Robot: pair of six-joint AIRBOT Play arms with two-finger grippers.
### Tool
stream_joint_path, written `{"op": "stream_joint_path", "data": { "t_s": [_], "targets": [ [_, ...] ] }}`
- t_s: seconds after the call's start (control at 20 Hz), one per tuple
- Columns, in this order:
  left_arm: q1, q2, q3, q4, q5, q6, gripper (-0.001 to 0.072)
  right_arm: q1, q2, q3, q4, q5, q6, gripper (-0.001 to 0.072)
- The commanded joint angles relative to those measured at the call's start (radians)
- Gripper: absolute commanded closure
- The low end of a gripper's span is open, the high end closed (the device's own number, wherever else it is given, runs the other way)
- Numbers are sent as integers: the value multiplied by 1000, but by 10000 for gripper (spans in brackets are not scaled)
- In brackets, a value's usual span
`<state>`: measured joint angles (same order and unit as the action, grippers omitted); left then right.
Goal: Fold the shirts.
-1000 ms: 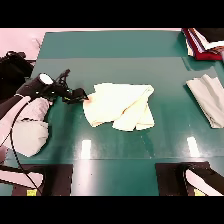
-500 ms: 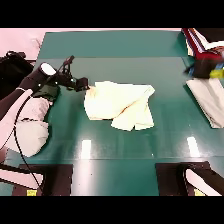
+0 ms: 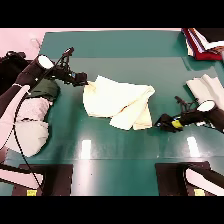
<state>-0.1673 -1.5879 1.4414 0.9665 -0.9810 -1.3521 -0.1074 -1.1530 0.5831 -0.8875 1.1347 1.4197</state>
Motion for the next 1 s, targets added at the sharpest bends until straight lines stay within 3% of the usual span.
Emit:
{"op": "stream_joint_path", "data": {
  "t_s": [0.0, 0.1, 0.2, 0.25, 0.4, 0.65, 0.95],
  "targets": [
    [1, 0, 4, 3, -8, -1, 685, 99, -95, 3, 110, -128, -34, 228],
    [1, 0, 4, 3, -10, -1, 685, 140, -130, 59, 108, -148, -33, 260],
    [1, 0, 4, 3, -18, -1, 685, 161, -156, 97, 97, -165, -33, 510],
    [1, 0, 4, 3, -23, -1, 685, 167, -163, 112, 80, -171, -34, 683],
    [10, 36, 24, 54, -25, -1, 685, 166, -115, 172, -10, -150, -32, 695],
    [131, 262, 243, 83, -26, 2, 685, 13, 188, 469, -249, -2, -4, 696],
    [164, 617, 547, 112, -23, 72, 685, -206, 467, 862, -285, 22, -4, 696]
  ]
}}
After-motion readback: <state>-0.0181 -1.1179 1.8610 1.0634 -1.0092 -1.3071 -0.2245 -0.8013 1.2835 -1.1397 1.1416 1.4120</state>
